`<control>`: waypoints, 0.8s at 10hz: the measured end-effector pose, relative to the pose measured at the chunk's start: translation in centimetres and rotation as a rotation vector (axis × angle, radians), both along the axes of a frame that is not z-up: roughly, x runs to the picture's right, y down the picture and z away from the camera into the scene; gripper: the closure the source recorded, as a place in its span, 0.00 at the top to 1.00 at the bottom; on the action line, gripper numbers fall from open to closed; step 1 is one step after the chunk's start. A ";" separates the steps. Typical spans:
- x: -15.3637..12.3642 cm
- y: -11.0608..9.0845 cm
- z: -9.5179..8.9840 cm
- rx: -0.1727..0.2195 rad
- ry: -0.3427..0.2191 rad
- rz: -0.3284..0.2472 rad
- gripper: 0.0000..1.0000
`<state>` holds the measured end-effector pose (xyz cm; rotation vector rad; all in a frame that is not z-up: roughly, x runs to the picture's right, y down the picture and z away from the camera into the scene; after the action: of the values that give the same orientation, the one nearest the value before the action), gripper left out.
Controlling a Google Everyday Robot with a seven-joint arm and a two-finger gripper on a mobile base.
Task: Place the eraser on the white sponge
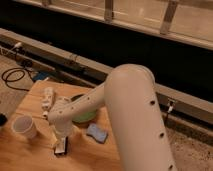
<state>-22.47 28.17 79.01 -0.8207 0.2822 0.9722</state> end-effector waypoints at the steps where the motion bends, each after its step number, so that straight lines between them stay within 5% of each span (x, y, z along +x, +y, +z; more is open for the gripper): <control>1: 0.1 -0.1 -0.1 0.000 0.001 -0.001 0.55; 6: 0.6 -0.9 -0.4 0.001 0.008 0.003 0.07; 8: 0.6 -0.9 -0.6 0.002 0.004 0.004 0.00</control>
<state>-21.91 27.28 78.40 -0.8181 0.2836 0.9774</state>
